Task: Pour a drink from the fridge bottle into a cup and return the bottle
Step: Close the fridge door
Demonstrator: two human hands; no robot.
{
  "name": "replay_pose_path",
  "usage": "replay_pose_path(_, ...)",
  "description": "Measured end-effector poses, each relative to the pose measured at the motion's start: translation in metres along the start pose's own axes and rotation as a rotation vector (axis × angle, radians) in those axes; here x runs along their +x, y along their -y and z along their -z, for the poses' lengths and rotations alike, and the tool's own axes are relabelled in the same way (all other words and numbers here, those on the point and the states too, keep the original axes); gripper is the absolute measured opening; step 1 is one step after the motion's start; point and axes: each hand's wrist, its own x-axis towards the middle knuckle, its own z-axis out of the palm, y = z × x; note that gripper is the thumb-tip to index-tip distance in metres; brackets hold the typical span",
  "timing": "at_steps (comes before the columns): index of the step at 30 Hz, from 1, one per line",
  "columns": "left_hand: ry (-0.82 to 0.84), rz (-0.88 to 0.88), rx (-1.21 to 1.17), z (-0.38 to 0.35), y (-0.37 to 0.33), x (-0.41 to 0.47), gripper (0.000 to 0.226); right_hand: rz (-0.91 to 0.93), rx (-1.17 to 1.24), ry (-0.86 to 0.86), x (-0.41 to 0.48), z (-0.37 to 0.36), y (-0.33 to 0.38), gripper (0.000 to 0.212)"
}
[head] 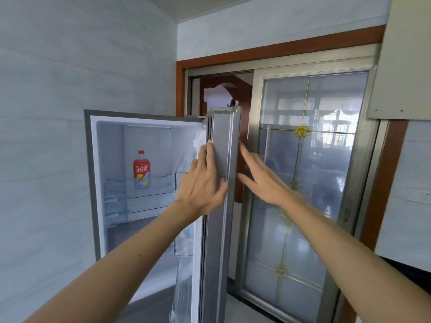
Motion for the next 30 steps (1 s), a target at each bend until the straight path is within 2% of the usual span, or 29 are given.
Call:
replay_pose_path(13,0.149,0.078,-0.103,0.058,0.096,-0.023,0.1,0.063,0.023,0.037,0.049,-0.065,0.087,0.086)
replay_pose_path(26,0.076,0.179,-0.157,0.059,0.189,-0.027,0.1,0.21,0.084,-0.115,0.14,-0.148,0.106,0.101)
replay_pose_path(30,0.017,0.21,-0.16,0.051,0.217,-0.025,0.098,0.295,0.112,-0.167,0.169,-0.176,0.108,0.1)
